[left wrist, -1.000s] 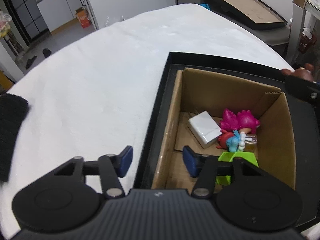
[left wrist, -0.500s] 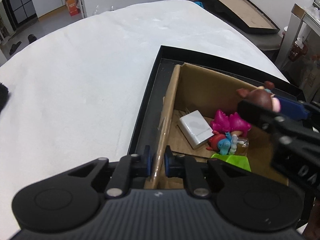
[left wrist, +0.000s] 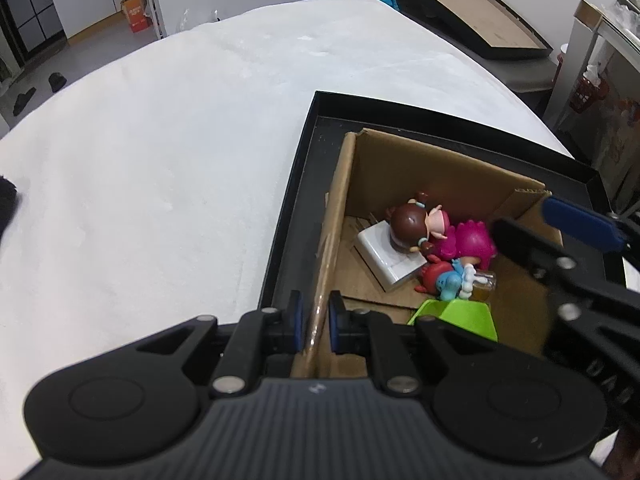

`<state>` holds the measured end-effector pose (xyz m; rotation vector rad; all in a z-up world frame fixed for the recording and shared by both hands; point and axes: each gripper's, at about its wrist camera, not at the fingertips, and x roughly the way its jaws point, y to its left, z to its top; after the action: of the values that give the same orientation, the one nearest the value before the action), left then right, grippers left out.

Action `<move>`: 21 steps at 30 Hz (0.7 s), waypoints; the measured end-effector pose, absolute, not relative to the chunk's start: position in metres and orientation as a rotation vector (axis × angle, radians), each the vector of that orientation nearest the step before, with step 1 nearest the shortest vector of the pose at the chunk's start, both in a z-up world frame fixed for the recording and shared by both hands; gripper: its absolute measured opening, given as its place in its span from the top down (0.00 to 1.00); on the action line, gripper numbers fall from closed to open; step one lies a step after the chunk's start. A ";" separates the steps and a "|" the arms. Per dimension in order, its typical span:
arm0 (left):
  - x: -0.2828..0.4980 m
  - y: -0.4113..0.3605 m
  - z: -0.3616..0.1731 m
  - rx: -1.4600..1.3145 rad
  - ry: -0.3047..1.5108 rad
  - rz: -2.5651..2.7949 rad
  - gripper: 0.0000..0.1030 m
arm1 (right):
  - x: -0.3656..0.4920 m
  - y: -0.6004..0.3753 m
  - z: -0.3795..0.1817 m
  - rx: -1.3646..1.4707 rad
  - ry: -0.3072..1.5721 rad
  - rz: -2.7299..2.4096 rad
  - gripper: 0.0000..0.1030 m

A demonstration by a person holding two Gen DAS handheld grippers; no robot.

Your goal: Organize rigid objects

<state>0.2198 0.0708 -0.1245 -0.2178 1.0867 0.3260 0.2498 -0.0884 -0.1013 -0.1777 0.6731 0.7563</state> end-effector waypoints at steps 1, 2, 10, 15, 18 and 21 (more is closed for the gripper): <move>0.220 0.069 -0.123 -0.209 1.088 0.328 0.89 | 0.248 -0.094 -0.099 -0.168 0.676 0.740 0.55; 0.219 0.067 -0.121 -0.198 1.086 0.327 0.89 | 0.250 -0.098 -0.098 -0.161 0.679 0.727 0.55; 0.208 0.057 -0.109 -0.182 1.096 0.312 0.85 | 0.242 -0.138 -0.091 -0.053 0.736 0.606 0.43; 0.197 0.057 -0.091 -0.201 1.069 0.300 0.80 | 0.232 -0.155 -0.084 -0.022 0.749 0.537 0.34; 0.191 0.053 -0.079 -0.193 1.051 0.287 0.76 | 0.225 -0.164 -0.076 -0.009 0.745 0.505 0.30; 0.185 0.049 -0.069 -0.193 1.033 0.271 0.74 | 0.220 -0.172 -0.068 0.009 0.743 0.482 0.28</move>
<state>0.1852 0.0489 -0.0687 -0.1925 1.0331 0.2707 0.2197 -0.1723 -0.0683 0.0094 0.7426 0.4820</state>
